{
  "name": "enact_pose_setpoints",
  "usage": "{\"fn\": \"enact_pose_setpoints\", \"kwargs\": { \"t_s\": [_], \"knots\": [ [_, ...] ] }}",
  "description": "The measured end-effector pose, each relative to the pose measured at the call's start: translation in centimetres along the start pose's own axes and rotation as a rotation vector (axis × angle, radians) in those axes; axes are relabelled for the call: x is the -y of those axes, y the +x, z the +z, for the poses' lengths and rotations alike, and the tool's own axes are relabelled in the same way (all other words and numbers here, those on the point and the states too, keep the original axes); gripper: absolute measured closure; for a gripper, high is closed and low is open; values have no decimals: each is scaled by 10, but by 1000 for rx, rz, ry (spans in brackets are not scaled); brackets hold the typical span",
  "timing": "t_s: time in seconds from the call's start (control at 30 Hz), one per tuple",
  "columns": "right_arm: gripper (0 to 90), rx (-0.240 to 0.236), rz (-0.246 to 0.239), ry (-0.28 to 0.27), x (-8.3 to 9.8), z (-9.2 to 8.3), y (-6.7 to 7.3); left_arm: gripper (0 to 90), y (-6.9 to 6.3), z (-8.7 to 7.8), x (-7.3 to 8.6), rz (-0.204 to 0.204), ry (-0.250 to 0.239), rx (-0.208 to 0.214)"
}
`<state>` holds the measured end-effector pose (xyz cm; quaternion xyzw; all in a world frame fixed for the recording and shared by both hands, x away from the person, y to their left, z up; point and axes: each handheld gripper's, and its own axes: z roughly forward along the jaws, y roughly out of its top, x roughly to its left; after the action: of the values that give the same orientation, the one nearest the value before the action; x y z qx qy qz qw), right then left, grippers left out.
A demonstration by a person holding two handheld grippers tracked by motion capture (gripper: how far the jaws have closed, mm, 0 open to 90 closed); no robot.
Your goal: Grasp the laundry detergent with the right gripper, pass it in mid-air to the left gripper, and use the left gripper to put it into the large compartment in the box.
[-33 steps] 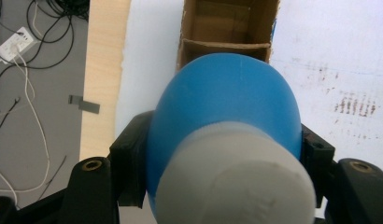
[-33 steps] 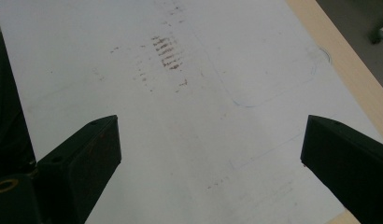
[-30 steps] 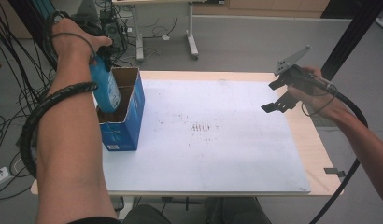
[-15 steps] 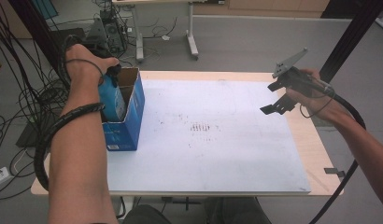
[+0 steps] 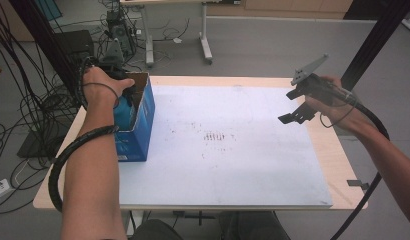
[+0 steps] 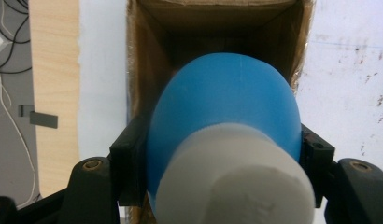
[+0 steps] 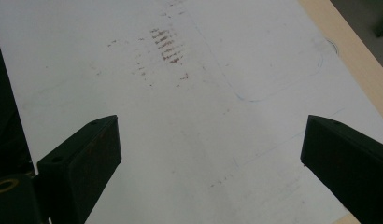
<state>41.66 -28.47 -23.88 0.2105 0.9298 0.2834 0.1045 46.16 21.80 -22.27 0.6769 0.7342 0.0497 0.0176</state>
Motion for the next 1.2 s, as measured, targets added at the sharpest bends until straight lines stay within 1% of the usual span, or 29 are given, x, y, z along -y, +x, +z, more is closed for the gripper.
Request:
{"fn": "enact_pose_setpoints", "kwargs": {
  "t_s": [0.2, 0.33, 0.57, 0.73, 0.8, 1.03, 1.07, 1.2],
  "knots": [
    [49, -3, 3, 9, 2, 3, -2, 363, -1, 16, 0, 11, 6, -2],
    [49, -4, 8, 9, 3, 3, -2, 363, -1, 21, 0, 15, 10, 1],
    [49, -6, 9, 13, 3, 6, -3, 363, -1, 28, 0, 23, 14, -7],
    [49, -8, 15, 16, 4, 7, -4, 363, 2, 34, 0, 22, 24, 4],
    [49, -8, 13, 20, 4, 8, -4, 363, 2, 36, 0, 25, 27, 1],
    [49, -12, 26, 18, 5, 10, -6, 363, 2, 46, 2, 47, 48, -17],
    [49, -13, 25, 21, 5, 10, -6, 362, 2, 46, 2, 47, 38, -21],
    [49, -14, 23, 24, 4, 11, -6, 363, 2, 46, 1, 51, 49, -19]
  ]
}}
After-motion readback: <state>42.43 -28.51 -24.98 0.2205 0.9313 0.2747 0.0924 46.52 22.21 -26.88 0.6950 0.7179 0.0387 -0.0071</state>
